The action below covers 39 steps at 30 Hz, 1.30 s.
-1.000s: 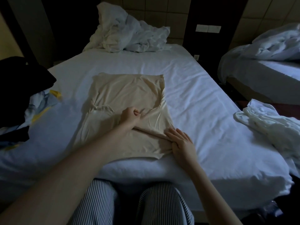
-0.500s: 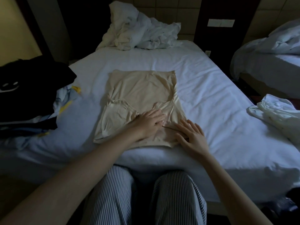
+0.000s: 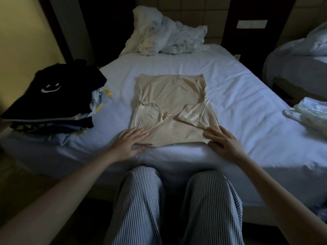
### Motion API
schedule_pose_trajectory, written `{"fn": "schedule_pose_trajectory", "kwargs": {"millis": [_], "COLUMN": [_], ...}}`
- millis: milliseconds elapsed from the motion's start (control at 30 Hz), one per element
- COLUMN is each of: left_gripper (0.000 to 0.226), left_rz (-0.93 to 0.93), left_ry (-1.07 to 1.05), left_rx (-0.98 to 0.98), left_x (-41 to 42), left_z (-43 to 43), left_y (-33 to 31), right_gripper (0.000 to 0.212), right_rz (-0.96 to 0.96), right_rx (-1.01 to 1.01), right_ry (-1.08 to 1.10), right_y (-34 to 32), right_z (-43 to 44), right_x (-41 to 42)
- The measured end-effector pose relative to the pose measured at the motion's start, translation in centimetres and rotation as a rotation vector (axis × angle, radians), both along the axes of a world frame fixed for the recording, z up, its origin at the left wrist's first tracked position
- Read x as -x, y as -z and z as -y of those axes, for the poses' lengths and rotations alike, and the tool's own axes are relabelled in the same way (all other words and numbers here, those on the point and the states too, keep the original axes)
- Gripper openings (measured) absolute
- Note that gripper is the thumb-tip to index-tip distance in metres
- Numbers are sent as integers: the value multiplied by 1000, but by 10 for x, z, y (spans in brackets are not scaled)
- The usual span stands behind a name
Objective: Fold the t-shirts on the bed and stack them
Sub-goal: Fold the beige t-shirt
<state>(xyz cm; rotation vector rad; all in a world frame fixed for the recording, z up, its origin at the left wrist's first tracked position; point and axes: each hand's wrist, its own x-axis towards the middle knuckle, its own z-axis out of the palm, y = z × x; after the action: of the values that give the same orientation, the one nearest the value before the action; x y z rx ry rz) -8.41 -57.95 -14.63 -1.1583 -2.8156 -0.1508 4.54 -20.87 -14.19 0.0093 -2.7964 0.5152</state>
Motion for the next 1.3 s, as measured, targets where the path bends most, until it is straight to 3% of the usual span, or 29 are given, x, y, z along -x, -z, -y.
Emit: {"fn": "schedule_pose_trajectory", "kwargs": {"millis": [133,200,267,333,533,767,967,1067,1133,1200,1300], "left_gripper": [86,79,52,40,38,39,41,39,39,39,29], "left_rz": [66,135,176,199,336,283,335,663,853,878,736], "left_ry": [-56,-79,-141,-184,-294,-285,-202,-154,-146,-156,-180], "left_rx": [-108,-131,-199,-316,-494,-567,-646,-723,-717,-738,-837], "left_x": [-4,-4,-7,-14,-55,-111,-164,-181,-182,-169,-136], "left_z": [-7,-12,-16,-19,-11,17,35,52,61,63,54], "left_y": [-8,-14,-17,-20,-32,-48,-93,-117,-129,-135,-138], "right_gripper": [35,34,34,36,31,31,32,37,29,24,30], "right_rz": [8,31,55,66,-5,-149,-298,-247,-173,-117,-92], "right_rx": [18,43,89,157,251,206,490,660,718,701,683], "right_ry": [25,53,92,143,188,178,139,87,34,19,26], "right_y": [-1,-5,-8,-11,-20,-36,-80,-110,-126,-137,-146], "right_z": [2,7,11,18,45,72,101,109,112,112,108], "right_x": [1,-1,-5,-12,-52,-111,-150,-165,-167,-161,-135]}}
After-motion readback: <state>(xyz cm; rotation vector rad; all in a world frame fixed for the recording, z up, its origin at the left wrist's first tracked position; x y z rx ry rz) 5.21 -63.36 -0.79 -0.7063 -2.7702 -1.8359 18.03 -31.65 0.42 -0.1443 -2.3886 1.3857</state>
